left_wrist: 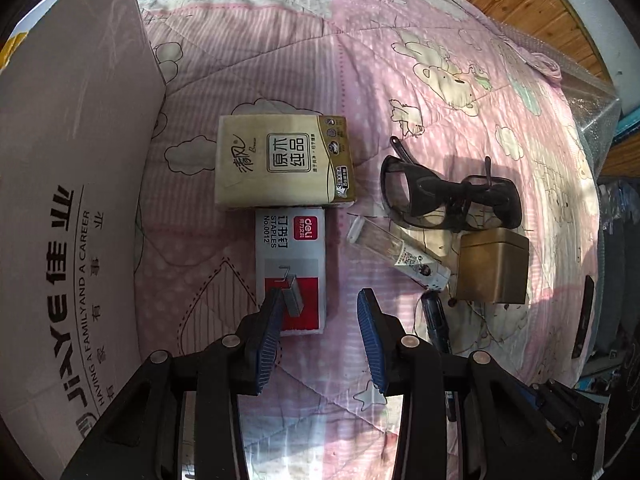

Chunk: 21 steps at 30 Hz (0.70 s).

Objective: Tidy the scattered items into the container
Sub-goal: 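Grasp the black marker with the right tool while the left tool grasps the red-white staples box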

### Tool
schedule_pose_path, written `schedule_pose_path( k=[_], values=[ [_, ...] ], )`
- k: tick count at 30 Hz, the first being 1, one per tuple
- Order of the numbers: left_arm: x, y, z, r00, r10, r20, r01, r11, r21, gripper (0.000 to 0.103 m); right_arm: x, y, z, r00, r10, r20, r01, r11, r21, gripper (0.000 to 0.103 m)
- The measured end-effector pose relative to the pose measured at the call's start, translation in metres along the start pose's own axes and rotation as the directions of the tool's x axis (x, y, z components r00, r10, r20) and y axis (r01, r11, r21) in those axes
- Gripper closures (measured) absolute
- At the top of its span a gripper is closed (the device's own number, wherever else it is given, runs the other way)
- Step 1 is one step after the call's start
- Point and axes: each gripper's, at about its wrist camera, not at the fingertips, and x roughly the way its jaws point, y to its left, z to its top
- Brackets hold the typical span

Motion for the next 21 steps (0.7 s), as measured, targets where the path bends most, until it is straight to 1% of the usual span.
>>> schedule_pose_path(
  k=[2,5,7,9,11,13,15,17,21],
  values=[
    [0.000,-0.002,0.003,1.000,0.004,0.022,-0.004,1.000,0.016,0.057,0.007,0.002,0.001,1.000,-0.020,-0.009,0.020,0.999,-0.028,0.076],
    [0.001,-0.002,0.004,0.999,0.005,0.048,-0.006,0.999,0.031,0.057,0.017,0.004,0.003,0.999,-0.043,-0.026,0.041,0.997,-0.059,0.076],
    [-0.002,0.001,0.002,0.999,0.003,0.055,-0.005,1.000,0.030,0.057,0.022,0.005,0.002,0.998,-0.043,-0.036,0.041,0.997,-0.067,0.076],
    [-0.005,0.009,-0.003,0.999,0.011,0.044,-0.012,1.000,0.006,0.057,0.027,0.007,0.000,0.997,-0.063,-0.038,0.059,0.995,-0.084,0.076],
    [-0.006,0.022,-0.008,0.999,0.003,0.033,-0.002,1.000,-0.027,0.057,0.028,0.011,-0.001,0.996,-0.080,-0.027,0.077,0.992,-0.104,0.076],
    [-0.001,0.028,-0.012,1.000,0.014,0.023,-0.013,0.999,-0.036,0.057,0.028,0.013,-0.002,0.995,-0.095,-0.018,0.092,0.989,-0.120,0.076],
    [0.005,0.029,-0.013,1.000,-0.006,0.017,0.007,0.999,-0.045,0.056,0.028,0.014,-0.002,0.995,-0.100,-0.012,0.097,0.987,-0.124,0.076],
    [0.006,0.024,-0.013,1.000,-0.017,0.017,0.017,0.999,-0.039,0.056,0.027,0.013,-0.003,0.995,-0.100,-0.008,0.098,0.987,-0.124,0.076],
    [0.014,0.008,-0.015,1.000,-0.017,0.016,0.017,1.000,0.009,0.056,0.026,0.014,-0.006,0.994,-0.109,0.004,0.109,0.986,-0.125,0.077]
  ],
)
